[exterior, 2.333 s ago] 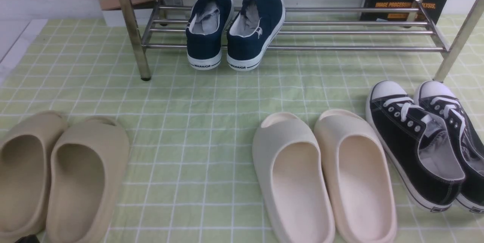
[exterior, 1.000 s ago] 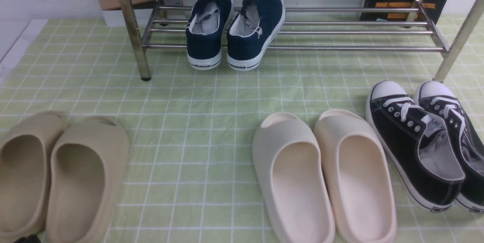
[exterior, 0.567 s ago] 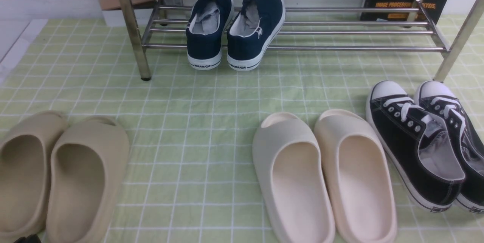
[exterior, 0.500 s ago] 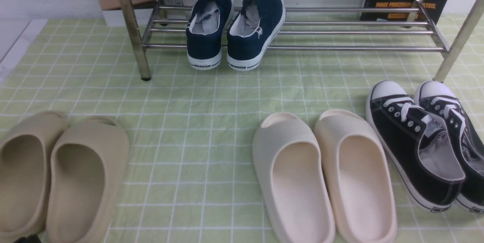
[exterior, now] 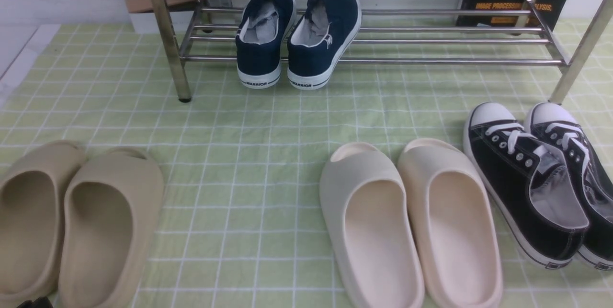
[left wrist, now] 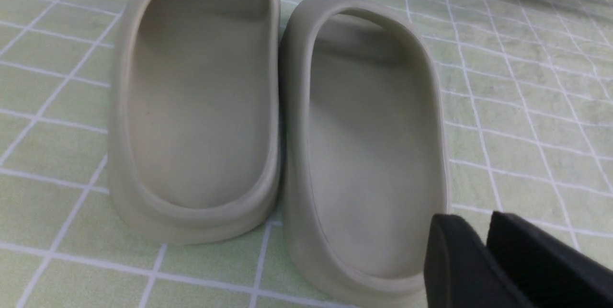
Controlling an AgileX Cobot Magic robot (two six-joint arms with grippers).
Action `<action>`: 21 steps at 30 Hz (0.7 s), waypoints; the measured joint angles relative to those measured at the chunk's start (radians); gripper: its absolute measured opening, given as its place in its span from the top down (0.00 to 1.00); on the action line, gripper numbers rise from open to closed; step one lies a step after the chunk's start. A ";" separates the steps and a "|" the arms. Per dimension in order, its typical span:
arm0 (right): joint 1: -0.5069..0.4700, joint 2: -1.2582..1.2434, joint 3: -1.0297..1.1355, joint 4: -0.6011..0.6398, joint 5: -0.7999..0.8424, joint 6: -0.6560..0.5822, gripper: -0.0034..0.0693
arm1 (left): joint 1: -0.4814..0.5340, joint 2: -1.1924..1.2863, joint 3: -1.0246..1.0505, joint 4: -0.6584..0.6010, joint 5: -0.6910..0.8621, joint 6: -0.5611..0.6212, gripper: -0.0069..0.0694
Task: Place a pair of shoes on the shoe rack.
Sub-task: Use the right arm to grab the shoe closest to it
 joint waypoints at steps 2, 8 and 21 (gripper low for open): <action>0.000 0.106 -0.077 -0.002 0.101 -0.098 0.96 | 0.000 0.000 0.000 0.000 0.000 0.000 0.76; 0.008 0.458 -0.269 0.013 0.365 -0.245 0.96 | 0.000 0.000 0.000 0.000 0.000 0.000 0.75; 0.284 1.063 -0.525 0.040 0.369 -0.353 0.51 | 0.000 0.000 0.000 0.000 0.000 0.000 0.74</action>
